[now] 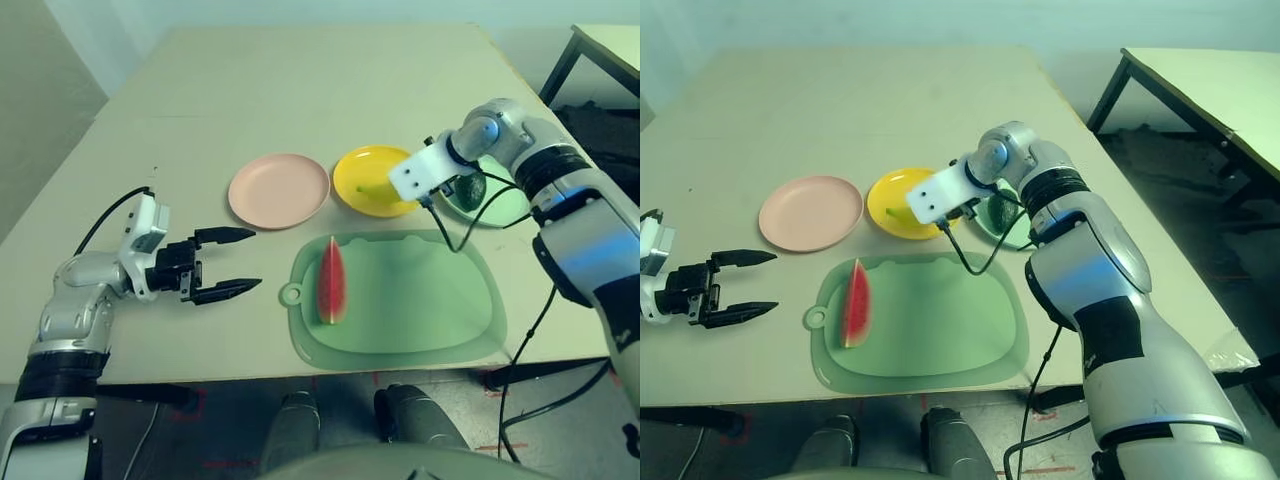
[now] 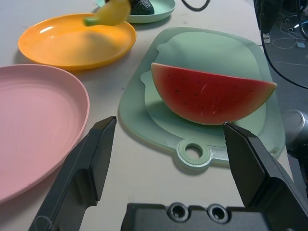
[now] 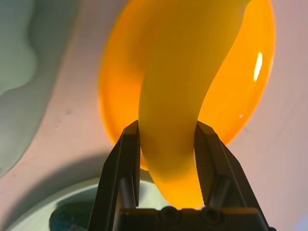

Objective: Place the fruits into color-matched plates.

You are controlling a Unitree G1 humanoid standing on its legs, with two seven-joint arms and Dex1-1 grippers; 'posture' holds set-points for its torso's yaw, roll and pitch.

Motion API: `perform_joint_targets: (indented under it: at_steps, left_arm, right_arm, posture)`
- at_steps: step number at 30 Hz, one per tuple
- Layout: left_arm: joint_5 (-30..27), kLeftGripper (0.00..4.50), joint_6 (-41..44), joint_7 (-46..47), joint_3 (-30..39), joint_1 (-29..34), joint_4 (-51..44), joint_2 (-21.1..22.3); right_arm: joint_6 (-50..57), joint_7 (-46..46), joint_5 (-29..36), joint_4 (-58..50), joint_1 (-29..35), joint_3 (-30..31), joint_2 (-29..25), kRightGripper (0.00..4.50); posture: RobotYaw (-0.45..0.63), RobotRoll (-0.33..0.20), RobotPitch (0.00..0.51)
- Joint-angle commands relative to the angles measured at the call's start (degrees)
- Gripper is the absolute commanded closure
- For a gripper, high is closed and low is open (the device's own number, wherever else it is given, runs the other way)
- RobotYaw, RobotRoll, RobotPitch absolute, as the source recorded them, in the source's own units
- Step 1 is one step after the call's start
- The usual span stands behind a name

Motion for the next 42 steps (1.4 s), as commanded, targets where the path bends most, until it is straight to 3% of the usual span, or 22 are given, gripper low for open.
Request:
perform_joint_targets:
  at_steps: [1,10,19,29,34,38,42]
  left_arm:
    - [0.01,0.0,-0.46,-0.17,0.91,0.61,0.15,0.43]
    - [0.12,0.0,-0.56,-0.22,0.95,0.78,0.14,0.67]
    - [0.18,0.0,-0.58,-0.37,0.94,0.88,0.36,0.95]
    - [0.63,0.0,-0.93,0.01,0.19,-0.07,0.89,0.23]
    - [0.55,0.0,-1.16,0.18,0.51,0.66,0.74,0.06]
    - [0.41,0.0,-1.38,0.56,0.92,1.58,0.44,0.2]
    - [0.39,0.0,-1.55,1.15,1.39,2.67,0.07,0.34]
  right_arm:
    - [3.42,-2.78,0.53,0.87,0.3,-2.4,1.71,2.89]
    - [6.44,-5.38,-0.64,1.34,2.96,-3.76,4.56,2.89]
    - [4.01,-8.87,-4.34,1.06,3.22,-2.69,4.18,0.03]
    - [1.44,-2.71,0.83,-1.12,2.67,-7.89,-0.97,0.03]
    - [4.4,8.19,11.03,-7.05,5.75,-15.51,-5.1,0.03]
    - [14.66,14.38,20.75,-19.84,12.47,-22.7,-8.96,0.03]
    - [31.85,16.45,29.4,-40.31,24.16,-28.45,-12.46,0.03]
  posture:
    - [-0.04,0.0,0.099]
    - [-0.04,0.0,0.105]
    - [-0.04,0.0,0.105]
    - [-0.05,0.0,0.103]
    - [-0.04,0.0,0.1]
    - [-0.04,0.0,0.097]
    - [-0.06,0.0,0.091]
